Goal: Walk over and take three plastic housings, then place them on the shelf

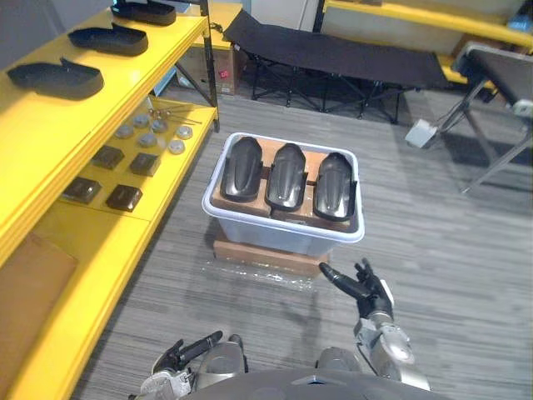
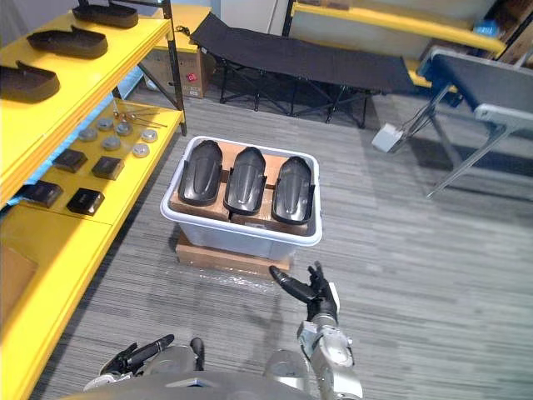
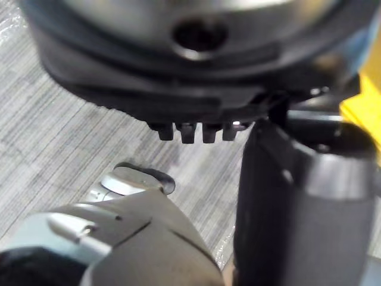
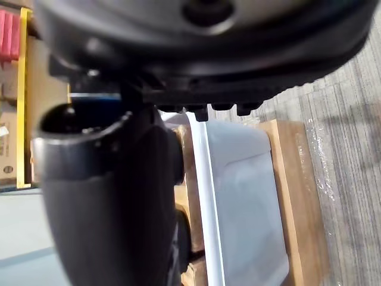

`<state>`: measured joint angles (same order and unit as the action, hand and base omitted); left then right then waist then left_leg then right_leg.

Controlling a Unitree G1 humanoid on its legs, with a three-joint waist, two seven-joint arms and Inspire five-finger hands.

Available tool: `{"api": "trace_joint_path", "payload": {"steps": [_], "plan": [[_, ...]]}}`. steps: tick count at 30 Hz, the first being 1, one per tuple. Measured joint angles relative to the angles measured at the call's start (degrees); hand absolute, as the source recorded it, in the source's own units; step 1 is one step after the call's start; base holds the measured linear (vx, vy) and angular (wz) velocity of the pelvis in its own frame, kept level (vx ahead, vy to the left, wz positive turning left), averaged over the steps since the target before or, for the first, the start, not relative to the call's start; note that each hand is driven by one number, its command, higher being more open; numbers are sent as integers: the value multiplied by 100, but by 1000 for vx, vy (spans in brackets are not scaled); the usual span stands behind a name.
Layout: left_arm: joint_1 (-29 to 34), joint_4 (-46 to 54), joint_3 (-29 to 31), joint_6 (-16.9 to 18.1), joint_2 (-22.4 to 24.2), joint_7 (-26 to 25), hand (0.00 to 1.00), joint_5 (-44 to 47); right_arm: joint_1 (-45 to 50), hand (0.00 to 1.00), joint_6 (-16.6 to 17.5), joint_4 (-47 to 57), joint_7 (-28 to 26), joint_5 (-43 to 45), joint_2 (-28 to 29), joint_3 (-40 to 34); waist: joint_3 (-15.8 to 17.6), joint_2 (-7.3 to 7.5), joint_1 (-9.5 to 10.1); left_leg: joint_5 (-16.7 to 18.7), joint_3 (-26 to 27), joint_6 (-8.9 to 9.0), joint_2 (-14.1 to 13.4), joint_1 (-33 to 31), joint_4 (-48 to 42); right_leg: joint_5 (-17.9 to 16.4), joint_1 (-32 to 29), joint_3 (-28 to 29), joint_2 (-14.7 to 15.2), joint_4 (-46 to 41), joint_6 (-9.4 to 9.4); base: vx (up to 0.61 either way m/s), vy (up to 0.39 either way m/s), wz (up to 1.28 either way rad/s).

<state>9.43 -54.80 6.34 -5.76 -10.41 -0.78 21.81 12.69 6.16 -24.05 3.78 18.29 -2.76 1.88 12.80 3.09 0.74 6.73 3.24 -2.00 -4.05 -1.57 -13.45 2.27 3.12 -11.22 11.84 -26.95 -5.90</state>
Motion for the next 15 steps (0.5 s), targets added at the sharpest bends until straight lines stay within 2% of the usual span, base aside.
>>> {"api": "trace_joint_path", "payload": {"steps": [3, 6, 8, 10, 11, 12, 15], "plan": [[-63, 26, 110, -189, 40, -57, 100, 19, -33, 100, 130, -6, 87, 3, 42, -14, 18, 22, 29, 67, -14, 12, -5, -40, -64, -216, 14, 73, -52, 249, 270, 10, 3, 0], [43, 36, 367, -190, 107, -68, 100, 92, -41, 100, 193, -49, 125, 1, 38, -4, -9, 60, 121, 200, 181, 163, -74, -9, -268, -177, 258, -177, -175, 1075, 162, 6, -50, -21], [76, 62, 478, -107, 202, -108, 100, 134, -195, 100, 201, -40, 170, 3, -32, -7, -59, 37, 207, 321, 343, 235, -164, -125, -507, -293, 439, -265, -242, 1582, 46, 33, -136, -58], [58, 140, 472, -4, 287, -140, 100, 250, -469, 100, 200, 47, 200, 4, -261, -35, -82, 32, 214, 425, 493, 343, -264, -479, -908, -569, 403, -277, -318, 2054, -82, 11, -187, -53], [44, 139, 468, 11, 304, -138, 100, 270, -492, 100, 199, 88, 233, 5, -323, -72, -66, 2, 188, 434, 494, 357, -267, -545, -971, -670, 403, -284, -321, 2115, -85, -36, -195, -13], [9, 126, 463, 92, 389, -127, 100, 263, -506, 100, 195, 210, 320, 10, -459, -239, -20, -195, 137, 433, 457, 395, -344, -600, -1026, -687, 401, -340, -389, 2117, -95, -41, -149, 7], [174, 116, 287, 281, 475, -45, 100, 204, -372, 100, 195, 259, 566, 18, -601, -657, -66, -356, 42, 303, 475, 487, -370, -471, -735, -724, 393, -360, -426, 2112, -39, -22, -94, 0]]}}
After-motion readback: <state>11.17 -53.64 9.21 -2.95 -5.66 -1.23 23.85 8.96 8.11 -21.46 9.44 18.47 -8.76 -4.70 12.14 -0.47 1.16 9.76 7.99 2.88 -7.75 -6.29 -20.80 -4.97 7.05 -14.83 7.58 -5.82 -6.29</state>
